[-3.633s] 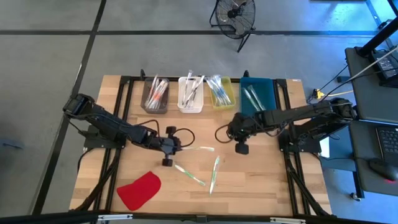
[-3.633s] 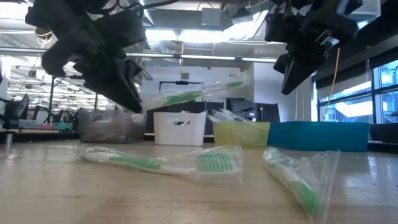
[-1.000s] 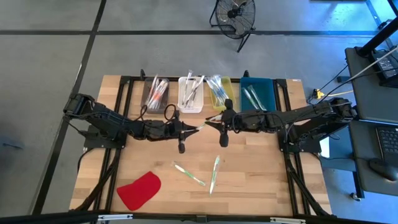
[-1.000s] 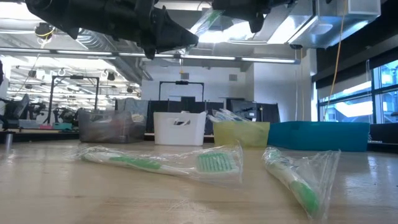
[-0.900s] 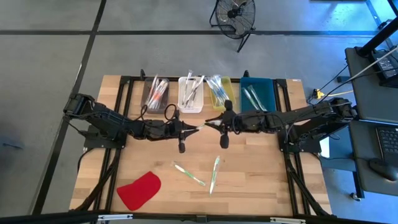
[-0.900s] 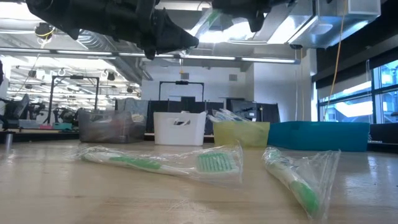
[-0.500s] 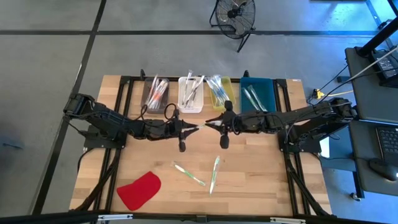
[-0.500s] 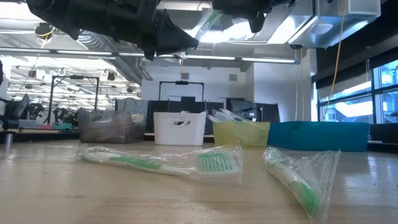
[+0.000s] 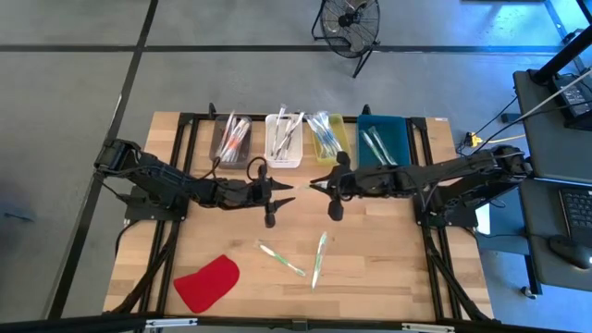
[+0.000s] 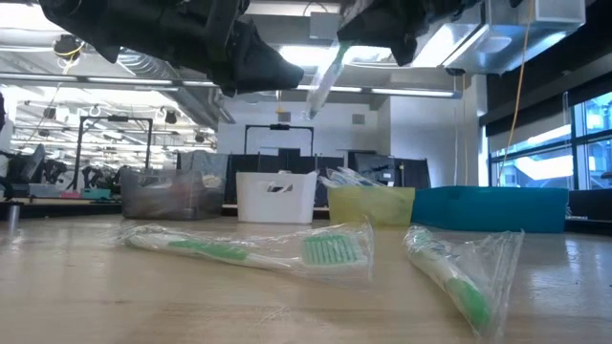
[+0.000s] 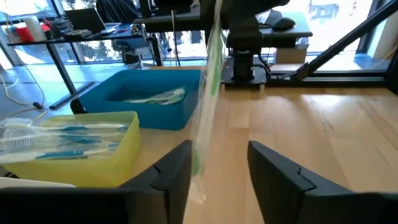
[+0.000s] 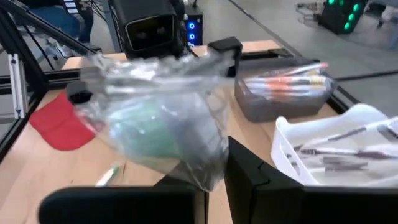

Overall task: Pick & Place Toothbrushes
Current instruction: Put the green toothbrush into the blue bin

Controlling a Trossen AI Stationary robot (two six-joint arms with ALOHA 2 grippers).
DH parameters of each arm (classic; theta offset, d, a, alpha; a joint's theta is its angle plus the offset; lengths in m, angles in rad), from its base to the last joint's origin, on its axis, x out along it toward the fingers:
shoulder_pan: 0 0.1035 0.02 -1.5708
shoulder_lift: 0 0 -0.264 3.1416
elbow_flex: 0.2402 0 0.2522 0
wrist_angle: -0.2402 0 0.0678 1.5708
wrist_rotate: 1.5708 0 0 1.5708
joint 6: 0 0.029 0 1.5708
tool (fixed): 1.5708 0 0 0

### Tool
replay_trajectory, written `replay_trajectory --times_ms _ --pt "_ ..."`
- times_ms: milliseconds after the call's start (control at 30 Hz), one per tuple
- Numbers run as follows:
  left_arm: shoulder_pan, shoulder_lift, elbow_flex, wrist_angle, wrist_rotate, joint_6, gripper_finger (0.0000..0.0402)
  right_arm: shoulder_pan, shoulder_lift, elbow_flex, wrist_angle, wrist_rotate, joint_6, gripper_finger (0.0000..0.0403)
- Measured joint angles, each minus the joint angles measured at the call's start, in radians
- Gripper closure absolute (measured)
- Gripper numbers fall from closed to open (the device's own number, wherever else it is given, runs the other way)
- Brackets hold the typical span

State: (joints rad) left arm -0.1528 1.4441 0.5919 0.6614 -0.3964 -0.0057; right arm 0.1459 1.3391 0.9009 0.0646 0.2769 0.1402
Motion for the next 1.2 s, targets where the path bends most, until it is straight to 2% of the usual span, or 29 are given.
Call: replay_trajectory --times_ms 267,567,700,967,1200 --pt "-0.004 0.0 0.0 -0.016 0.0 -0.009 0.021 -0.057 -0.09 0.0 -0.187 -0.002 0.092 0.037" --pt "-0.01 -0.001 0.0 -0.053 0.111 -0.069 0.0218 -0.202 -0.172 0.0 -0.416 -0.005 0.17 0.0371" --pt "-0.01 -0.001 0.0 -0.083 0.128 -0.07 0.0225 -0.277 -0.196 0.0 -0.488 -0.011 0.196 0.0367" --pt "-0.01 -0.001 0.0 -0.089 0.127 -0.07 0.0231 -0.443 -0.208 0.0 -0.515 -0.189 0.204 0.0373" --pt "-0.017 -0.001 0.0 -0.093 0.132 -0.067 0.0229 -0.559 -0.208 0.019 -0.619 -0.218 0.195 0.0369"
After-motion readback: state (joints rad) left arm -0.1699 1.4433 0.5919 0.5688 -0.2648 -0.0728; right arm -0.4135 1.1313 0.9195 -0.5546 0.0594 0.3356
